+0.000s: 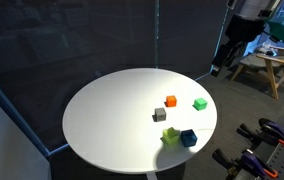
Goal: Pick up the gray block from the table and put it on the orange block
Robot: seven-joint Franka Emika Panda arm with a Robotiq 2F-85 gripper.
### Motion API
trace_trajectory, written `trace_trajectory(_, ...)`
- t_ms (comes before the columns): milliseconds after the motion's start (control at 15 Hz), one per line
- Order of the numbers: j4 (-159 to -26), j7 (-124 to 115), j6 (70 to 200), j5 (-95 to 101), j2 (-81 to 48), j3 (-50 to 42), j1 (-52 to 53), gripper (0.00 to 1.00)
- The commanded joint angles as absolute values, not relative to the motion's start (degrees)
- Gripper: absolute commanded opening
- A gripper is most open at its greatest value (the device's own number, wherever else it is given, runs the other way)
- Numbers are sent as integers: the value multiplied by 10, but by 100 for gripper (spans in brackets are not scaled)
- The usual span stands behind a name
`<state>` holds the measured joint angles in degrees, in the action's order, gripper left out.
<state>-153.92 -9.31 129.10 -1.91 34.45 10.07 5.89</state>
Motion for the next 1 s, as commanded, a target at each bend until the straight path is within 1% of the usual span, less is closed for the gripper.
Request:
trace_trajectory(0, -1519, -120, 1328, -40, 295, 106, 67, 100)
trace_trajectory(533, -1467, -214, 1376, -43, 174, 133, 66, 100)
trace_trajectory(933, -1403, -237, 1369, -35, 91, 133, 67, 100)
